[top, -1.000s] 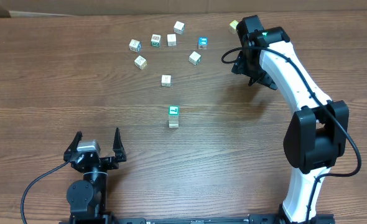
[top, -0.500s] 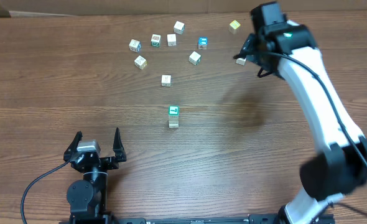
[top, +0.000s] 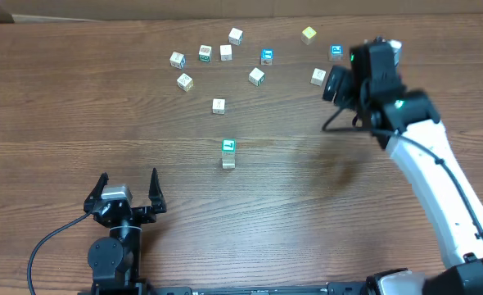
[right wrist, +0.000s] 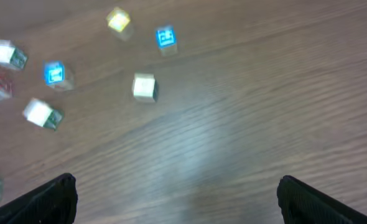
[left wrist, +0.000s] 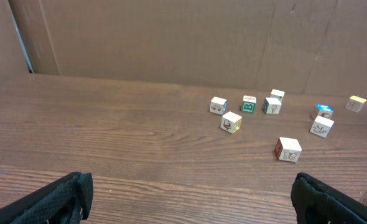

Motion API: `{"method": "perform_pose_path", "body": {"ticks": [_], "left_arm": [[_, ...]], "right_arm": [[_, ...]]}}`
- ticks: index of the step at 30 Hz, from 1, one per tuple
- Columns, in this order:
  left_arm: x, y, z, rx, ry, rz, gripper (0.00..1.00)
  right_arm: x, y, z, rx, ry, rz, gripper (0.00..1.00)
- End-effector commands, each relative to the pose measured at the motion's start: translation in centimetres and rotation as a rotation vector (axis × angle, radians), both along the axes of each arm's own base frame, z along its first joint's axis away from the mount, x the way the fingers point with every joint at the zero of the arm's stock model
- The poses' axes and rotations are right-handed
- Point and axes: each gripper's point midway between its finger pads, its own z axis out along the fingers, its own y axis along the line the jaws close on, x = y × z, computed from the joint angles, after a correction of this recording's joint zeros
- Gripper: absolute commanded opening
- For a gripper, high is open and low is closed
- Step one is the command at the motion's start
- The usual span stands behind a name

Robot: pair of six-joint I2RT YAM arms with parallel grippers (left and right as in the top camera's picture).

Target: Form a tower

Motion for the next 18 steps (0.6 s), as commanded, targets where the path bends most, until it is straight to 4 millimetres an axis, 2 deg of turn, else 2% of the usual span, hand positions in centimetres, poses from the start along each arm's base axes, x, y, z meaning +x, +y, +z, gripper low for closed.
{"method": "perform_pose_path", "body": {"ticks": [1, 3, 5, 10, 15, 18], "left_arm": [[0.0, -0.2, 0.1, 0.022, -0.008, -0.013, 1.00], [0.0, -0.2, 0.1, 0.022, -0.008, -0.013, 1.00], [0.0, -0.2, 0.1, 0.022, -0.008, -0.013, 1.00], [0.0, -0.2, 0.1, 0.022, -0.008, -0.013, 0.99], [0.0, -0.2, 0.1, 0.022, -0.008, -0.013, 0.99], [0.0, -0.2, 0.1, 0.022, -0.008, -0.013, 1.00]], "right_arm": [[-1.5, 0.2, -2.4, -0.007, 0.000, 0.084, 1.00], [-2.3, 0.3, -4.7, 0.003, 0.020, 0.094, 1.00], [-3.8, 0.2, -7.3, 0.004, 0.079, 0.102, 1.00], [-7.2, 0.2, -12.0, 0.023, 0.193, 0.124, 1.00], [-8.3, 1.0, -14.9, 0.076, 0.140, 0.167, 1.00], [-8.3, 0.9, -15.5, 0.080, 0.064, 0.189, 1.00]]}}
